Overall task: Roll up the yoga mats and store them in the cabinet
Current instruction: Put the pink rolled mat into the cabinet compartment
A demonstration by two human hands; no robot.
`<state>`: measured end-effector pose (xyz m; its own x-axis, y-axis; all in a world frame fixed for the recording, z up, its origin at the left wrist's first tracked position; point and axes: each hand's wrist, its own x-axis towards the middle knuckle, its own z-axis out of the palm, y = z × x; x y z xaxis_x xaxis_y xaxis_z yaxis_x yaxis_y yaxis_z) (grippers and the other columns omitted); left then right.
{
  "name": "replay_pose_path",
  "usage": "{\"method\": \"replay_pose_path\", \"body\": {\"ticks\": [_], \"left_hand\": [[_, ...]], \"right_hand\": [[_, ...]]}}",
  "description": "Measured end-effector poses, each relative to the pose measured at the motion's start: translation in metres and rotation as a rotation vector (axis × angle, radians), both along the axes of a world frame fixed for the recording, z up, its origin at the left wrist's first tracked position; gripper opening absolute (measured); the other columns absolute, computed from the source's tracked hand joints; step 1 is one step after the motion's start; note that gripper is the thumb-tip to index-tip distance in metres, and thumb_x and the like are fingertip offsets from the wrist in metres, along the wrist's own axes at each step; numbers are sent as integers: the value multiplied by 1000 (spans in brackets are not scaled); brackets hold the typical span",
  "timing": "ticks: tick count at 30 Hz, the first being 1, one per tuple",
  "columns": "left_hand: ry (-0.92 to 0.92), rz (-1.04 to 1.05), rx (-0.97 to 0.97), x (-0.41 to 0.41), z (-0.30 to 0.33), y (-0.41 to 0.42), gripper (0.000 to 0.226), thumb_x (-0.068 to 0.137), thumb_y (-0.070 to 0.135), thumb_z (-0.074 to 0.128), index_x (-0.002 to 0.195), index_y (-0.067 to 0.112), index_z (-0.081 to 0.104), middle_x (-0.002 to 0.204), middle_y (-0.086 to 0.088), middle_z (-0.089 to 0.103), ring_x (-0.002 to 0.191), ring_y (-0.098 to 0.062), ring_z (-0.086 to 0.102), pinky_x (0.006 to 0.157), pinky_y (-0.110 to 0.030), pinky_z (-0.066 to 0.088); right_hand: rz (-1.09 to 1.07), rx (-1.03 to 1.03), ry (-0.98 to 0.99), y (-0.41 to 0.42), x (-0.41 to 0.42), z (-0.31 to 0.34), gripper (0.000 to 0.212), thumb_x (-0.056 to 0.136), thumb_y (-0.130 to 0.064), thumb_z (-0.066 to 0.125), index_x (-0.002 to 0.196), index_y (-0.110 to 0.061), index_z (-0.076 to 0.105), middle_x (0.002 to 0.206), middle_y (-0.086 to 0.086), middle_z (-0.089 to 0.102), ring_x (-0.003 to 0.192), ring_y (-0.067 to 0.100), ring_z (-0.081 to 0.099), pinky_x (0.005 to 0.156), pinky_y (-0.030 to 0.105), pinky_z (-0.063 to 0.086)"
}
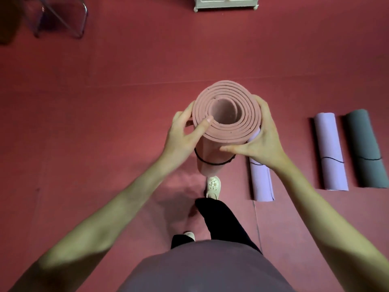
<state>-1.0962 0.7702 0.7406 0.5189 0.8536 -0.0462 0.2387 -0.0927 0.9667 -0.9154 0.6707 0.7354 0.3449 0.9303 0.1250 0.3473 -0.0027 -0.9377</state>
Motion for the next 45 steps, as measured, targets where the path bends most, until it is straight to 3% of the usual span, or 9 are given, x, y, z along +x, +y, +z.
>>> {"method": "replay_pose_path", "body": {"ticks": [6, 10, 17, 21, 24, 30, 38, 40, 45], "left_hand": [[11, 6, 2, 60, 23, 76, 30, 81, 50, 59, 105, 68, 53, 98, 22, 61, 102, -25, 60, 88, -54, 52], [6, 8, -7, 88, 21, 133, 30, 85, 45, 60, 109, 63, 56, 101, 21, 67, 107, -28, 60, 89, -54, 51], [6, 13, -51, 140, 11, 262, 25, 92, 37, 54, 114, 45, 61, 103, 6, 67, 104, -25, 62, 86, -54, 53], [-39, -14, -120, 169, 10, 349, 9, 98, 18, 54, 104, 15, 59, 81, 18, 63, 77, -6, 63, 64, -53, 58], [-14, -77, -77, 189, 8, 416, 4, 94, 19, 55, 95, 22, 56, 83, 13, 62, 76, -10, 63, 74, -55, 56], [-9, -114, -104, 244, 10, 528, 8, 96, 8, 54, 99, 15, 54, 87, 14, 61, 76, -7, 62, 79, -51, 55], [32, -113, -150, 356, -6, 654, 8, 95, 13, 57, 96, 21, 55, 82, 28, 64, 85, -14, 63, 81, -57, 54], [46, -86, -164, 388, -8, 680, 5, 95, 15, 57, 99, 18, 56, 86, 21, 65, 85, -14, 64, 78, -56, 56], [68, -26, -194, 472, -11, 744, 9, 96, 16, 57, 104, 15, 54, 95, 5, 62, 81, -11, 63, 58, -40, 59]], "right_hand": [[9, 32, -43, 83, 62, 9, 114, 45, -42, 95, 138, -11, 35, 137, 9, 45, 129, 22, 46, 109, 43, 37], [24, -13, -60, 145, 98, 0, 119, 43, -49, 93, 141, -15, 33, 140, 4, 43, 131, 26, 43, 107, 49, 37], [24, -6, -65, 270, 151, -5, 113, 44, -47, 94, 136, -24, 34, 137, 5, 46, 129, 25, 46, 106, 49, 39], [-17, 28, -64, 346, 168, -7, 108, 46, -41, 94, 133, -28, 32, 135, 12, 46, 127, 24, 48, 107, 46, 38], [-48, 25, -47, 401, 184, -10, 107, 46, -39, 95, 131, -35, 31, 133, 13, 47, 126, 28, 48, 106, 49, 38], [-73, 12, -39, 504, 235, -14, 113, 47, -45, 94, 137, -20, 31, 136, 14, 45, 128, 28, 47, 106, 52, 37], [-58, -1, 3, 627, 345, -32, 112, 46, -38, 94, 137, -15, 32, 136, 10, 46, 127, 19, 49, 107, 36, 40], [-46, -3, 11, 657, 376, -35, 109, 46, -35, 93, 135, -18, 33, 134, 8, 47, 125, 17, 50, 105, 33, 42], [-24, -32, 27, 729, 460, -37, 114, 45, -44, 93, 137, -25, 29, 135, 4, 46, 127, 21, 48, 105, 45, 42]]}}
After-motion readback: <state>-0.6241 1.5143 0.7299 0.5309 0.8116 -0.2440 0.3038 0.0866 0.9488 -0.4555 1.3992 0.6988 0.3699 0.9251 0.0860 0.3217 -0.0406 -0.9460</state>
